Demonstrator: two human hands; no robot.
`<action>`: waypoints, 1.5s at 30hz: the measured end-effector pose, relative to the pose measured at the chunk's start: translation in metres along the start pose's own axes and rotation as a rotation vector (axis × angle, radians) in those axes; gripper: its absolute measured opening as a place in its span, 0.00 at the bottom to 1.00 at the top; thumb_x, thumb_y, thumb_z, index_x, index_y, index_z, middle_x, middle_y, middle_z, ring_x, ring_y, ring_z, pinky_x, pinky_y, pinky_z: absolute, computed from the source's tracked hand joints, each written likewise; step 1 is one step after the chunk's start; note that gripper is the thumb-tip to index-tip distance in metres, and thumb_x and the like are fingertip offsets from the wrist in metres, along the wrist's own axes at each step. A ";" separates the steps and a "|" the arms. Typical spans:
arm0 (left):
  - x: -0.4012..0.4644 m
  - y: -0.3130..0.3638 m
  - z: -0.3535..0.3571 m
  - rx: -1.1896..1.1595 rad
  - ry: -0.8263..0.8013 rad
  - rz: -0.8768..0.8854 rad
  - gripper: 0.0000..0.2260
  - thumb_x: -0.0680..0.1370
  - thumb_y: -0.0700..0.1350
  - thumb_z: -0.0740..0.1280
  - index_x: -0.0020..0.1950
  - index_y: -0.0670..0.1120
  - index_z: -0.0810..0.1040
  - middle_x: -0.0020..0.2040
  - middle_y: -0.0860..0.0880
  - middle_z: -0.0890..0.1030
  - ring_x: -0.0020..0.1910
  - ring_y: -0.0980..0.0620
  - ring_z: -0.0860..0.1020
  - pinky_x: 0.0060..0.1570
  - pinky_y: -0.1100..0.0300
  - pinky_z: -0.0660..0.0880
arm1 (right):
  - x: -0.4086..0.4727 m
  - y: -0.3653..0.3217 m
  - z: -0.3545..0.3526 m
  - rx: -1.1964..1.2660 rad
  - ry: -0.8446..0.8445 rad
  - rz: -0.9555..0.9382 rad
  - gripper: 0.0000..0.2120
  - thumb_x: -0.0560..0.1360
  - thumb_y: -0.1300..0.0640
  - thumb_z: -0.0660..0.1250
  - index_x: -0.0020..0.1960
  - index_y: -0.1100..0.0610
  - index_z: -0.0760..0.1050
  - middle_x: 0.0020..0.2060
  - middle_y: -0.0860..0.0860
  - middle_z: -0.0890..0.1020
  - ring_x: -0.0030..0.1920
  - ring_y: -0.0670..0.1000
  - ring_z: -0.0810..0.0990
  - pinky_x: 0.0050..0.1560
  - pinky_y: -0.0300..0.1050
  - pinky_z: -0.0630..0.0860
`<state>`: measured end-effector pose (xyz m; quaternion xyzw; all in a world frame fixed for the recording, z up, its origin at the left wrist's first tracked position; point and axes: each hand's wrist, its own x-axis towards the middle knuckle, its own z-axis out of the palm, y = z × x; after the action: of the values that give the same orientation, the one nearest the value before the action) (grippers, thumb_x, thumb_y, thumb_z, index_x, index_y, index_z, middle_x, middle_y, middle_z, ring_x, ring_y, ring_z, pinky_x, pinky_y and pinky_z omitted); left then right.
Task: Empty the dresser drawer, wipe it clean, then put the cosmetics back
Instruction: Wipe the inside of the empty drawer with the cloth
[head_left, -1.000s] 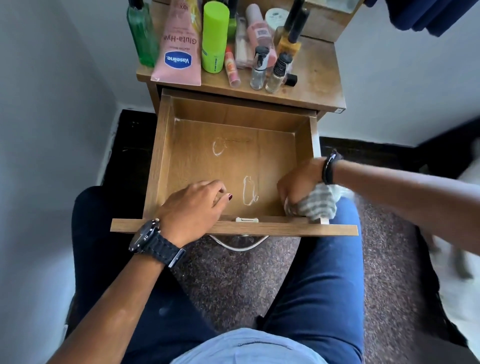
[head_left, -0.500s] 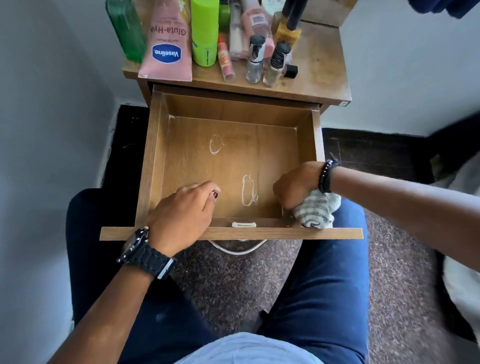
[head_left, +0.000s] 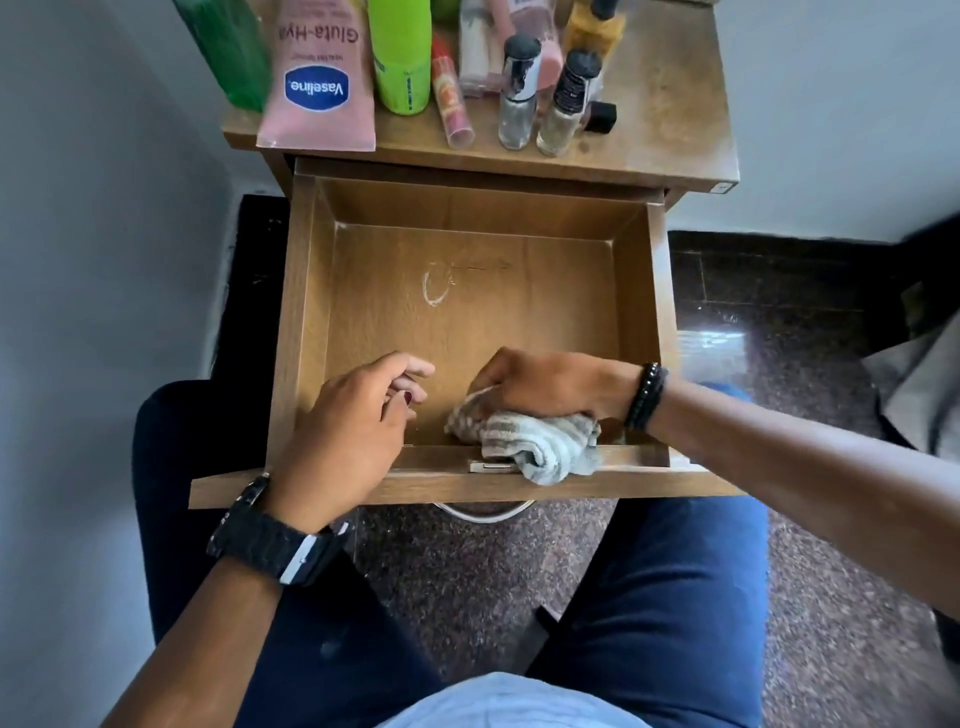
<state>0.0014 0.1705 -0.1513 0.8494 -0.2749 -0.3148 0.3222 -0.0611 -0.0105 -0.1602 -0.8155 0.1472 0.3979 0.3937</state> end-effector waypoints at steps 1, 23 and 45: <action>-0.001 0.000 0.000 0.012 0.016 0.000 0.15 0.79 0.36 0.57 0.59 0.50 0.75 0.49 0.54 0.80 0.45 0.60 0.79 0.45 0.67 0.75 | -0.001 0.001 -0.001 -0.025 -0.009 -0.027 0.14 0.80 0.55 0.59 0.52 0.61 0.80 0.47 0.58 0.84 0.40 0.51 0.82 0.41 0.47 0.80; -0.003 -0.006 -0.022 -0.020 0.136 0.045 0.16 0.77 0.34 0.62 0.58 0.51 0.77 0.48 0.56 0.81 0.46 0.65 0.79 0.49 0.74 0.73 | 0.008 -0.024 0.001 -0.132 -0.086 -0.272 0.12 0.79 0.52 0.62 0.57 0.53 0.80 0.54 0.48 0.83 0.50 0.47 0.80 0.55 0.45 0.78; -0.007 -0.018 -0.032 -0.263 0.303 0.034 0.16 0.74 0.30 0.63 0.52 0.49 0.78 0.51 0.54 0.81 0.52 0.61 0.79 0.56 0.69 0.74 | 0.046 -0.058 0.014 -0.274 -0.044 -0.367 0.15 0.79 0.51 0.61 0.62 0.55 0.77 0.62 0.51 0.77 0.59 0.50 0.75 0.62 0.46 0.72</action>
<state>0.0242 0.1983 -0.1426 0.8330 -0.1944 -0.2110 0.4732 -0.0075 0.0411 -0.1703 -0.8656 -0.0678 0.3536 0.3481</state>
